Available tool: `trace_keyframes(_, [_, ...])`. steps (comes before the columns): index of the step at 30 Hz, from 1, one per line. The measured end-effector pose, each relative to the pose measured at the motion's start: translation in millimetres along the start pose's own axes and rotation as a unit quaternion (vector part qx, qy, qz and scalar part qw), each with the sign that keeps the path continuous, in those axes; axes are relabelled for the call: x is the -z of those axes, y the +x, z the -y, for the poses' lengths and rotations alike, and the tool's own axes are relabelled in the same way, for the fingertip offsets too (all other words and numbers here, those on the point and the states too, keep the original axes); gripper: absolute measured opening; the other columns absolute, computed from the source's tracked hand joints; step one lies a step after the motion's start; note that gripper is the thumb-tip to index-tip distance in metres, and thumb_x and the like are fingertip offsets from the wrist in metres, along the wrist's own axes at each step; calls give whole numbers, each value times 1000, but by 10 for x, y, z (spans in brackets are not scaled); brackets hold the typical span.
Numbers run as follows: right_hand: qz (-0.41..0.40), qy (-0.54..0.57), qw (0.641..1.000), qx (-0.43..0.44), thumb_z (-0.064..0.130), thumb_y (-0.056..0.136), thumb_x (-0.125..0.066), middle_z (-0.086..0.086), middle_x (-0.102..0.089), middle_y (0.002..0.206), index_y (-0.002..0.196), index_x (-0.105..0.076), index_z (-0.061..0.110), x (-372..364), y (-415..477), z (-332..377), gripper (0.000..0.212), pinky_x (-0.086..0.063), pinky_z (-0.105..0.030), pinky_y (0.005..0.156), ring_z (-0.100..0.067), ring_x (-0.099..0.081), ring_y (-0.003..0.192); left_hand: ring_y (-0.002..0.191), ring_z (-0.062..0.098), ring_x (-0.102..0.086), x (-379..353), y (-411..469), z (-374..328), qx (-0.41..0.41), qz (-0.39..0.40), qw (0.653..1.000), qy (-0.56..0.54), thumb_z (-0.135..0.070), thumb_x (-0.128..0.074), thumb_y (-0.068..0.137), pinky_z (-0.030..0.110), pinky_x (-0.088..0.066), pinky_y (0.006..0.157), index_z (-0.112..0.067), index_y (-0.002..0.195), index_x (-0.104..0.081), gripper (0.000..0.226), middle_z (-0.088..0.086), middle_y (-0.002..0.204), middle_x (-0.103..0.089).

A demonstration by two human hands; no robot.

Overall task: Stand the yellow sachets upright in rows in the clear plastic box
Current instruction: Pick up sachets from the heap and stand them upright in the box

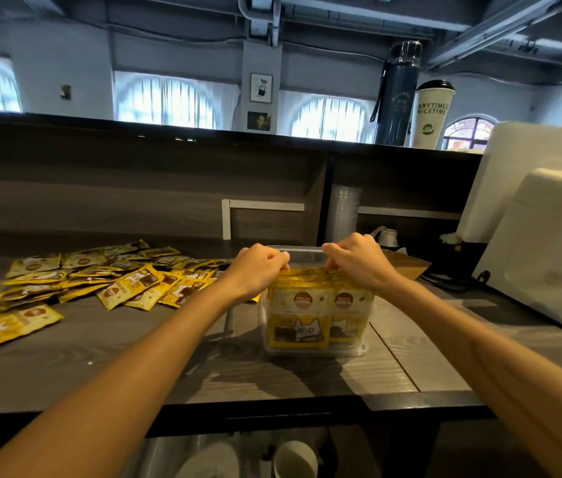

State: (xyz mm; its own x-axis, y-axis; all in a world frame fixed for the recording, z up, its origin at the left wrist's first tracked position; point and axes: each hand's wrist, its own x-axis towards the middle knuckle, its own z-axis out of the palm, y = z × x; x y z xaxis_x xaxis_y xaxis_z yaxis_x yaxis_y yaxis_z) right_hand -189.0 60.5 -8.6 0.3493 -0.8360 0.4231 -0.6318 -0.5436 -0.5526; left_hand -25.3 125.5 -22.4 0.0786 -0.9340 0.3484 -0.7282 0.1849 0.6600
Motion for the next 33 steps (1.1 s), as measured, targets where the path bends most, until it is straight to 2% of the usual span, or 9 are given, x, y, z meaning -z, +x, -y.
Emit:
trace_keyframes(8, [30,-42,999,-13,32,95,-42,-18,-69,96,91,-70,-2,15,31,90,43,-51,-41,87,-31,-63,92,88,20,-55,11,21,-8,5,-24,1000,3,-25,-37,98,35,-46,76,-2,98,-65,36,18,100,-64])
trace_keyframes(12, [17,-78,997,-13,31,96,-39,-10,-63,77,78,-65,2,-15,87,157,43,-50,-35,75,-21,-59,73,97,16,-54,61,31,1,5,-66,998,14,-17,-38,98,32,-47,82,-6,113,-62,31,9,110,-62])
trace_keyframes(14, [-12,-86,996,23,27,96,-39,-6,-60,74,75,-62,6,-32,74,275,38,-47,-33,70,-17,-55,68,102,18,-56,118,22,29,9,-104,994,28,-12,-37,98,27,-44,81,-7,114,-62,31,9,115,-63])
trace_keyframes(17, [-41,-63,993,95,17,95,-40,-10,-66,99,101,-66,3,-128,36,573,30,-52,-34,80,-23,-61,91,108,24,-57,269,-21,121,35,-208,975,61,-8,-36,96,28,-44,82,-6,113,-62,31,12,116,-63])
trace_keyframes(20, [-61,-33,987,143,12,94,-41,-14,-64,104,101,-64,0,-360,-32,942,27,-50,-42,87,-27,-58,96,106,27,-57,456,-128,289,77,-299,949,56,-2,-34,94,30,-45,78,-4,112,-61,33,14,116,-62])
trace_keyframes(22, [-36,-15,988,153,11,94,-40,-15,-60,110,106,-60,-1,-554,-91,1183,27,-49,-40,88,-28,-56,101,106,29,-56,577,-214,449,117,-317,940,50,0,-34,93,36,-50,82,-4,115,-59,34,14,119,-59])
trace_keyframes(26, [91,-36,984,146,5,91,-41,-17,-54,122,116,-54,-1,-985,-168,1457,29,-41,-34,82,-32,-52,111,119,33,-49,757,-368,854,220,-265,933,109,3,-37,89,38,-41,94,-4,125,-53,40,17,129,-54])
trace_keyframes(30, [210,-116,964,115,10,92,-41,-20,-49,133,121,-51,-2,-1436,-162,1357,34,-40,-40,97,-36,-44,124,130,32,-41,802,-538,1178,264,-198,929,170,3,-38,90,36,-36,102,-5,135,-45,46,17,140,-46])
trace_keyframes(33, [265,-157,946,98,26,97,-37,-10,-21,155,141,-33,8,-1692,-117,1179,48,-21,-53,114,-35,-12,144,140,28,-27,797,-605,1374,252,-131,938,198,-5,-36,95,35,-24,112,-5,144,-29,50,15,152,-28])
